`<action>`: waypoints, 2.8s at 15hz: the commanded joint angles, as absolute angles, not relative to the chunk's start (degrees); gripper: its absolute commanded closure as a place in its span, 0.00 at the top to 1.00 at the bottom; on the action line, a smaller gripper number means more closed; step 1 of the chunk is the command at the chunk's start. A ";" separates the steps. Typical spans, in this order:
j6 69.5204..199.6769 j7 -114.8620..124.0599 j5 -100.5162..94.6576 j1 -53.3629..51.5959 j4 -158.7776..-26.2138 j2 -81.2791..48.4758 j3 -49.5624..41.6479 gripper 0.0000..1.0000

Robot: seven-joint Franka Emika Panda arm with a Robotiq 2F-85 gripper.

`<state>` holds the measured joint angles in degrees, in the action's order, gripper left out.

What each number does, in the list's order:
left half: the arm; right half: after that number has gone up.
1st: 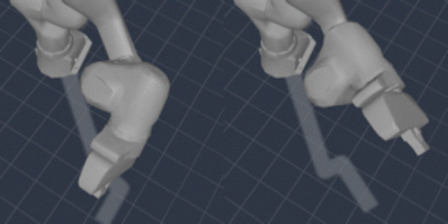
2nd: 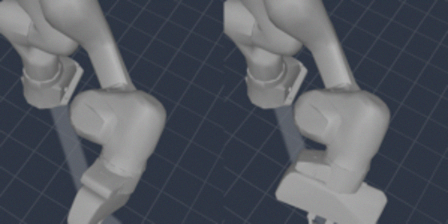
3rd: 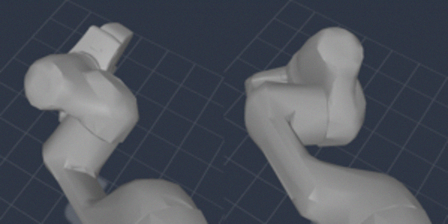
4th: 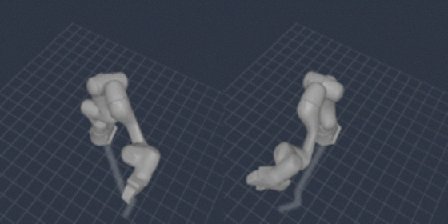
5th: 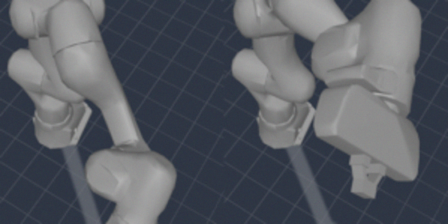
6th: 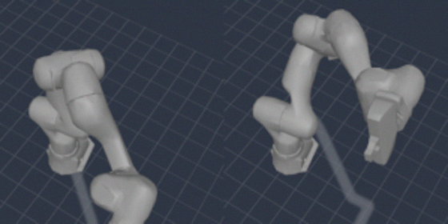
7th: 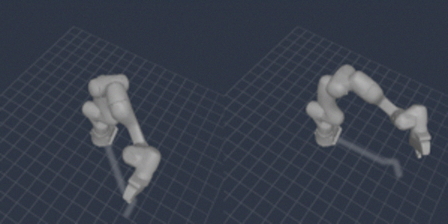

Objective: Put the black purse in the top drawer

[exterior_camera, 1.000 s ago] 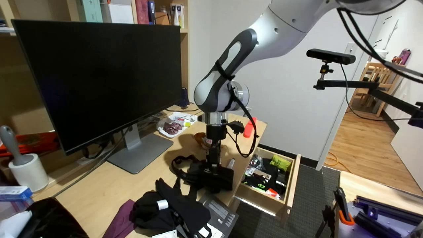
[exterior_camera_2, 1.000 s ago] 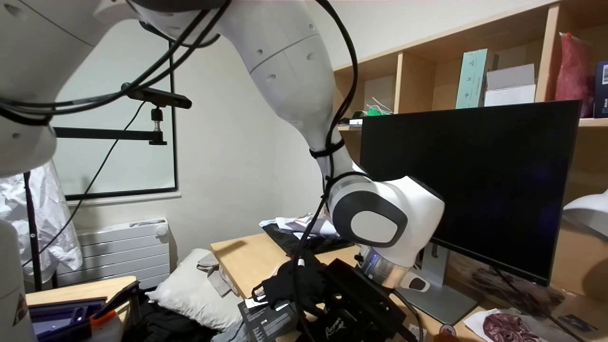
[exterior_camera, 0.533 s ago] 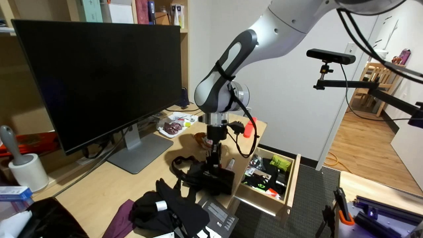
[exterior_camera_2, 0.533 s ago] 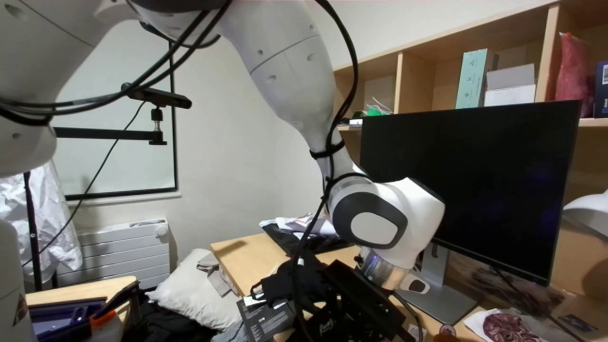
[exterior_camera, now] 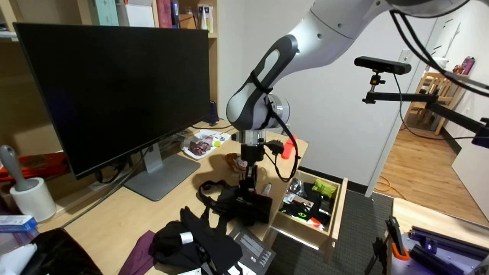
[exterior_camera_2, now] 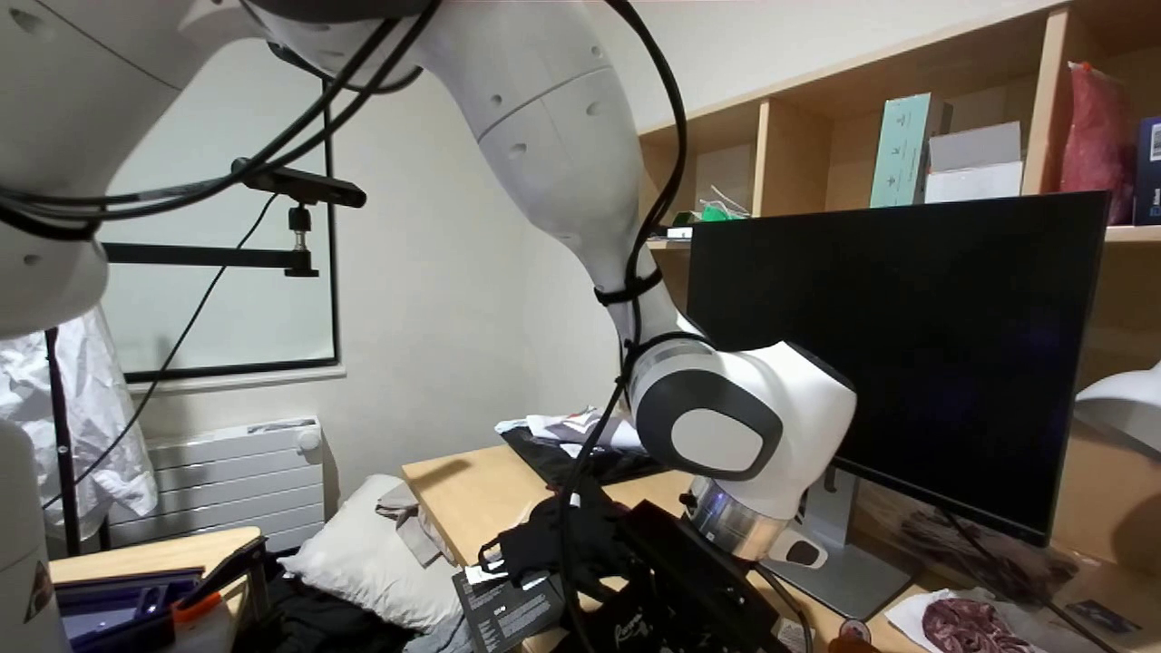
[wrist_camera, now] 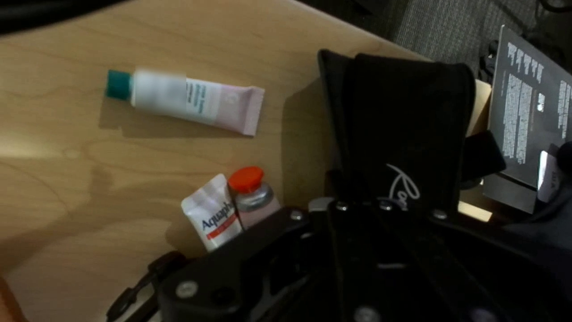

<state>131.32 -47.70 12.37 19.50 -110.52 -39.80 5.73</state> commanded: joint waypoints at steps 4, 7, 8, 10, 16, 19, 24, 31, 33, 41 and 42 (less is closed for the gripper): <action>135.02 -47.66 17.19 20.31 -112.02 -39.04 6.14 0.07; 136.73 -47.60 18.80 20.48 -112.25 -39.01 6.32 0.07; 137.21 -47.66 19.34 20.63 -112.30 -39.02 6.48 0.08; 138.33 -48.39 20.62 20.96 -112.40 -39.10 6.96 0.08; 141.71 -44.00 18.13 18.88 -113.83 -38.53 4.37 0.07; 142.65 -42.38 17.84 18.46 -114.29 -38.44 3.57 0.07; 147.76 -34.00 13.04 15.82 -115.90 -37.78 0.16 0.07; 146.64 -32.66 10.79 17.19 -114.22 -39.03 1.33 0.07; 146.65 -32.64 10.79 17.20 -114.23 -39.03 1.32 0.07; 147.44 -33.53 12.33 16.56 -119.77 -27.83 5.12 0.07; 148.41 -34.94 13.32 17.11 -120.73 -25.76 6.48 0.06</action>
<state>146.57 -33.84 12.59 15.83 -114.60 -35.23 3.00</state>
